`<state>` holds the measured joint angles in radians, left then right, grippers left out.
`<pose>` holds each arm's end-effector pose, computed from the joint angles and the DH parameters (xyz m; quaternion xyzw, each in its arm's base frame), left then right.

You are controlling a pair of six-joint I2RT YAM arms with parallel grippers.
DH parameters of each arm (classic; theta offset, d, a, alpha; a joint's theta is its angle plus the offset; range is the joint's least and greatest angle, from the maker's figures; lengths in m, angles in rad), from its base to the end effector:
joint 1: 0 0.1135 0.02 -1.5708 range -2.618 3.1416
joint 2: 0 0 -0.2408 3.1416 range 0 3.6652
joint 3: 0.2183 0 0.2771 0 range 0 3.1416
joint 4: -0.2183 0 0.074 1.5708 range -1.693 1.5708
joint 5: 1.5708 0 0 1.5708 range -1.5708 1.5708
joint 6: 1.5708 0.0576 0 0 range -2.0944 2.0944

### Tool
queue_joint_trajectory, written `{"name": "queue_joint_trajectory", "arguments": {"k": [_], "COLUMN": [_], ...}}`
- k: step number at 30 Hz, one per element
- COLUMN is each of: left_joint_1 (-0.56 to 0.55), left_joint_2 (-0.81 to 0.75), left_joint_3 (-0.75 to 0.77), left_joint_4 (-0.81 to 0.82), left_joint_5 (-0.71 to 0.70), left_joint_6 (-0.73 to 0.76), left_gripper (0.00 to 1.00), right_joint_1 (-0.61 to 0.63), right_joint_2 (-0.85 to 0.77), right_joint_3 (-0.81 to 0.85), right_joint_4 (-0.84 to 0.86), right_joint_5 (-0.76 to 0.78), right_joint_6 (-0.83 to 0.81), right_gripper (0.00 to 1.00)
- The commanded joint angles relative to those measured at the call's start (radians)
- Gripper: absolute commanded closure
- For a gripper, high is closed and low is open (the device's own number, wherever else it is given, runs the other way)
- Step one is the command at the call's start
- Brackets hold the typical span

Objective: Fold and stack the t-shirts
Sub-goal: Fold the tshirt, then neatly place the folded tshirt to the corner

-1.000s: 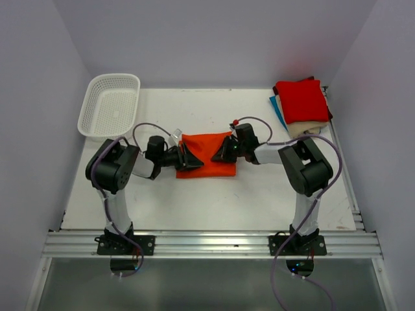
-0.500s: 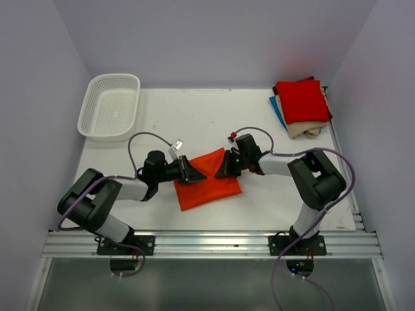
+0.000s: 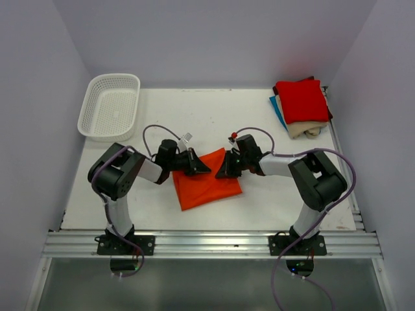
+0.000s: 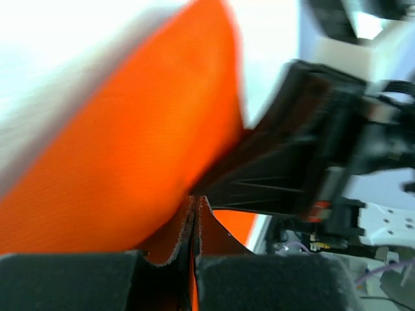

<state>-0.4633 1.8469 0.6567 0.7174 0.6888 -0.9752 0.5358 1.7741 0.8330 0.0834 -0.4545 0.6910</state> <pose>0.2943 -0.1880 0.0624 -0.0328 0.8214 -0.5403 0.1798 0.2955 0.2049 0.0709 -0.0076 0.9164 0.3684 0.1565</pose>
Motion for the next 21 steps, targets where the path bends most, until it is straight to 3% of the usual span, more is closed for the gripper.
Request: {"name": "queue_joint_trajectory", "arguments": {"k": [1,7,12,15,18,19,21], "left_joint_1": [0.047,0.159,0.206,0.203,0.203,0.201,0.195], "left_joint_2": [0.060,0.097,0.091,0.003,-0.197,-0.237,-0.338], "left_joint_3": [0.006,0.024,0.020,0.011,0.061,0.079,0.090], "left_joint_4": [-0.006,-0.200,-0.095,-0.059,-0.288,-0.510,-0.678], "left_joint_5": [-0.015,-0.126,-0.023,0.024,-0.036,-0.079,-0.198], "left_joint_6": [0.078,0.213,0.176,0.130,0.212,0.243,0.298], "left_gripper": [1.00,1.00,1.00,1.00,1.00,1.00,0.94], "right_joint_1": [0.000,0.000,-0.002,0.000,0.000,0.000,-0.002], "right_joint_2": [-0.016,-0.038,-0.025,-0.022,-0.018,-0.021,-0.022], "right_joint_3": [-0.043,-0.054,-0.060,-0.063,-0.064,-0.066,-0.066], "right_joint_4": [-0.079,-0.080,-0.071,-0.068,-0.073,-0.073,-0.071], "right_joint_5": [0.099,0.108,0.106,0.108,0.106,0.106,0.105], "right_joint_6": [-0.039,-0.042,-0.038,-0.038,-0.044,-0.045,-0.047], "right_gripper": [1.00,1.00,1.00,1.00,1.00,1.00,1.00]}}
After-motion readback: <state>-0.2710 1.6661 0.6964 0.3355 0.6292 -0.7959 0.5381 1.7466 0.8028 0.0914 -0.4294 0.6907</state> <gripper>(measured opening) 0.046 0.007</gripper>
